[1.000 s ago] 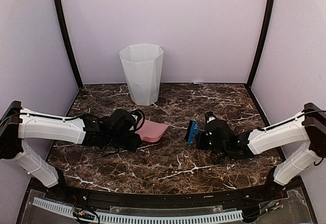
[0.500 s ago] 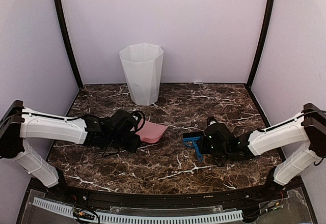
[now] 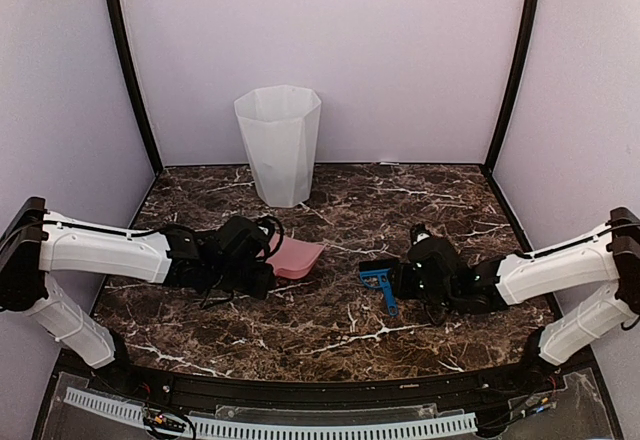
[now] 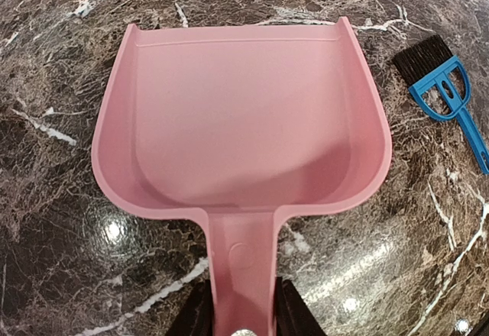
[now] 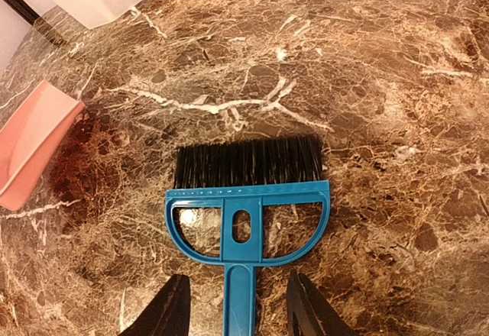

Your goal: Sweep away the paper scraps from the table

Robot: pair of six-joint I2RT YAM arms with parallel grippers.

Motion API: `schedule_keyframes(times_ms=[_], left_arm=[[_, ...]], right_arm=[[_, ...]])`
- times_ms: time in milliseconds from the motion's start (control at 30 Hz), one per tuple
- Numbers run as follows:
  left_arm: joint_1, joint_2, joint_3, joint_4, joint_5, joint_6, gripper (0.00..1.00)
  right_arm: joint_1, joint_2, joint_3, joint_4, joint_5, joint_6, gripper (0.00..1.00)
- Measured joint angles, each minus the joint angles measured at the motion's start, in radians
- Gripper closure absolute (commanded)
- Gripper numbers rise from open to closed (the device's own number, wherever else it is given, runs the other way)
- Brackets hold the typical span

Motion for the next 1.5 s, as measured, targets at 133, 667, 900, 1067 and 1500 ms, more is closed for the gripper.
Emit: schedule_keyframes(times_ms=[133, 667, 900, 1067, 1500], left_arm=[[0.000, 0.000, 0.000, -0.005, -0.012, -0.005, 0.75], [0.000, 0.090, 0.017, -0.018, -0.019, -0.007, 0.68], [0.000, 0.090, 0.021, -0.018, -0.037, -0.008, 0.44], [0.000, 0.090, 0.021, -0.018, -0.053, -0.007, 0.40], [0.010, -0.224, 0.029, -0.025, -0.328, 0.057, 0.22]], right_arm=[[0.000, -0.029, 0.000, -0.008, 0.010, -0.004, 0.55], [0.000, -0.065, 0.000, -0.025, 0.018, -0.011, 0.55], [0.000, -0.106, 0.000, -0.048, 0.033, -0.026, 0.52], [-0.007, -0.148, 0.000, -0.063, 0.050, -0.050, 0.49], [-0.130, -0.293, 0.075, -0.067, 0.080, -0.254, 0.01]])
